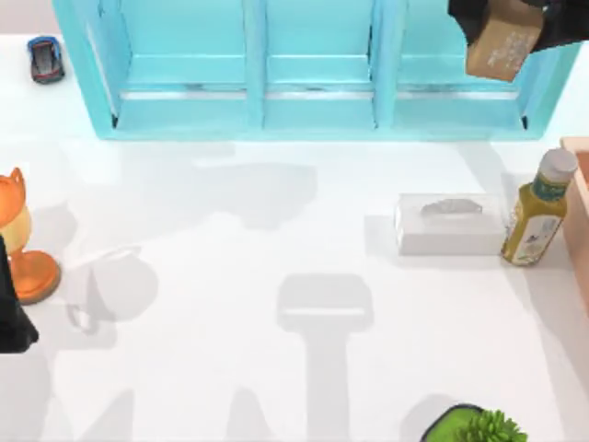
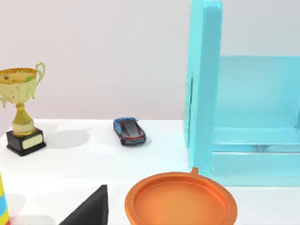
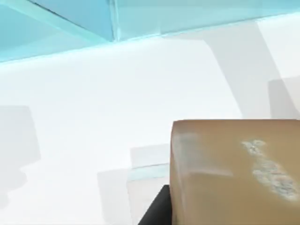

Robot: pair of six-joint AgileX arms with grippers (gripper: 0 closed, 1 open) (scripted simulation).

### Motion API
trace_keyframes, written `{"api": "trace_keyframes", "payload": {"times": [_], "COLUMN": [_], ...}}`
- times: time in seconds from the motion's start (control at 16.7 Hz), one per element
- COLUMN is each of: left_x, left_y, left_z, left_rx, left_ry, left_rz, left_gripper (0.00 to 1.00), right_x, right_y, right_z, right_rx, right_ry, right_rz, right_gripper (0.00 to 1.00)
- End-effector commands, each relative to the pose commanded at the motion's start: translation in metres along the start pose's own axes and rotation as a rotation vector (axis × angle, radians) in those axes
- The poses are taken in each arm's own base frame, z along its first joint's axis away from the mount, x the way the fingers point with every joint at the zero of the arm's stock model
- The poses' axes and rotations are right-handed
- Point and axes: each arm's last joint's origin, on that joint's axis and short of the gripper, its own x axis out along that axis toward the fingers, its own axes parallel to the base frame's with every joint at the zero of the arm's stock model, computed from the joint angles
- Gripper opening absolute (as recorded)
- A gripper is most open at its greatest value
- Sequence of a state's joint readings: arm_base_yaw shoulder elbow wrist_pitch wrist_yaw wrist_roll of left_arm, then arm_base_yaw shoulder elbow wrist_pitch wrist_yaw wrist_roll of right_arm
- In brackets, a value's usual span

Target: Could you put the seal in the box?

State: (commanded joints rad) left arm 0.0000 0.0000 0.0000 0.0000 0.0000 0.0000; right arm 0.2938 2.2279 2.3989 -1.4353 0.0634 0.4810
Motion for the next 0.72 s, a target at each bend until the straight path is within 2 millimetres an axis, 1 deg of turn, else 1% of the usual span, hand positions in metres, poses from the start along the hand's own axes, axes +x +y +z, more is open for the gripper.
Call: {"api": "trace_keyframes", "payload": {"times": [0.06,0.12,0.18,0.3,0.54,0.6,0.72], "left_x": [0.0,0.0,0.0,0.0,0.0,0.0,0.0], "left_y": [0.0,0.0,0.0,0.0,0.0,0.0,0.0], "left_z": [0.0,0.0,0.0,0.0,0.0,0.0,0.0], "left_rx": [0.0,0.0,0.0,0.0,0.0,0.0,0.0], "left_ry": [0.0,0.0,0.0,0.0,0.0,0.0,0.0], "left_rz": [0.0,0.0,0.0,0.0,0.0,0.0,0.0], "left_gripper": [1.0,1.0,1.0,1.0,1.0,1.0,1.0], "right_x": [0.002,0.006,0.009,0.009,-0.006,-0.008,-0.008], "right_y": [-0.033,-0.063,-0.091,-0.135,-0.212,-0.227,-0.245], "right_z": [0.006,0.008,0.005,-0.008,-0.049,-0.06,-0.078], "right_rx": [0.02,0.024,0.013,-0.048,-0.138,-0.147,-0.163], "right_ry": [0.014,0.043,0.073,0.115,0.133,0.142,0.172], "right_rz": [-0.037,-0.07,-0.094,-0.113,-0.106,-0.1,-0.078], "right_gripper": [0.0,0.0,0.0,0.0,0.0,0.0,0.0]}}
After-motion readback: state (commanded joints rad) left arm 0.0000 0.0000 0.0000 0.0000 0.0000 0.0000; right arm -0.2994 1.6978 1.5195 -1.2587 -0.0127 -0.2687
